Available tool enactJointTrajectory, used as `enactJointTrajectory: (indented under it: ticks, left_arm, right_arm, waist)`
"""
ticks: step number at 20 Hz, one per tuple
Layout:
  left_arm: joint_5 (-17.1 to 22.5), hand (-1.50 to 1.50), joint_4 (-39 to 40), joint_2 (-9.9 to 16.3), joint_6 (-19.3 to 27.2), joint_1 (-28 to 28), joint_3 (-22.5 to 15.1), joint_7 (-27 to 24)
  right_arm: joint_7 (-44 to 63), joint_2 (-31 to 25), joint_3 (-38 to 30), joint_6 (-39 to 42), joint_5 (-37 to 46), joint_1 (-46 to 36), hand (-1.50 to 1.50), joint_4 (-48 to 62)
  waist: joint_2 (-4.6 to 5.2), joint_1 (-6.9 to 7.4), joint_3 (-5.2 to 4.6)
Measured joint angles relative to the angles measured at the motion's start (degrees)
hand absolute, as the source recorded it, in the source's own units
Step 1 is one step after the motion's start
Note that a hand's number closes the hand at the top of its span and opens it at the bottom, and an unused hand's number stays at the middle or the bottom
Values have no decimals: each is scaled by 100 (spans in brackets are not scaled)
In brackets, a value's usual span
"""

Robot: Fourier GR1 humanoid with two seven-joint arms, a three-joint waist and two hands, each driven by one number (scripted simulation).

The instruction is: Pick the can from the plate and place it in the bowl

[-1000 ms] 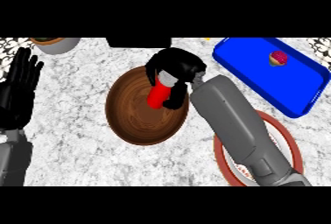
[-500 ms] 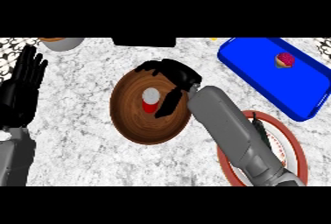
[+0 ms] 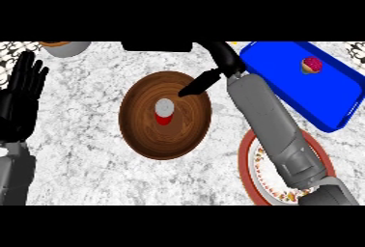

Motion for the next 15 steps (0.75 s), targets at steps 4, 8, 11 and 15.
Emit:
enactJointTrajectory:
  ticks: [4, 8, 11, 15]
  left_arm:
    - [10, 0, 17, -9, -12, -15, 12, -20]
    - [-32, 0, -72, -90, 35, -40, -73, 24]
    - [-18, 0, -160, -74, 29, -92, -84, 99]
    - [-12, 0, -229, -124, 31, -88, -132, 148]
  right_arm:
    - [-246, -484, -571, 191, -314, -234, -150, 559]
    - [-734, -1040, -974, 587, -522, -280, -150, 1138]
    - [-1107, -1476, -1205, 968, -637, -288, -150, 1525]
    - [-1517, -1936, -1374, 1424, -682, -292, -150, 1958]
  waist:
    - [20, 14, 0]
    - [42, 55, 4]
    - [73, 114, 9]
    - [101, 176, 13]
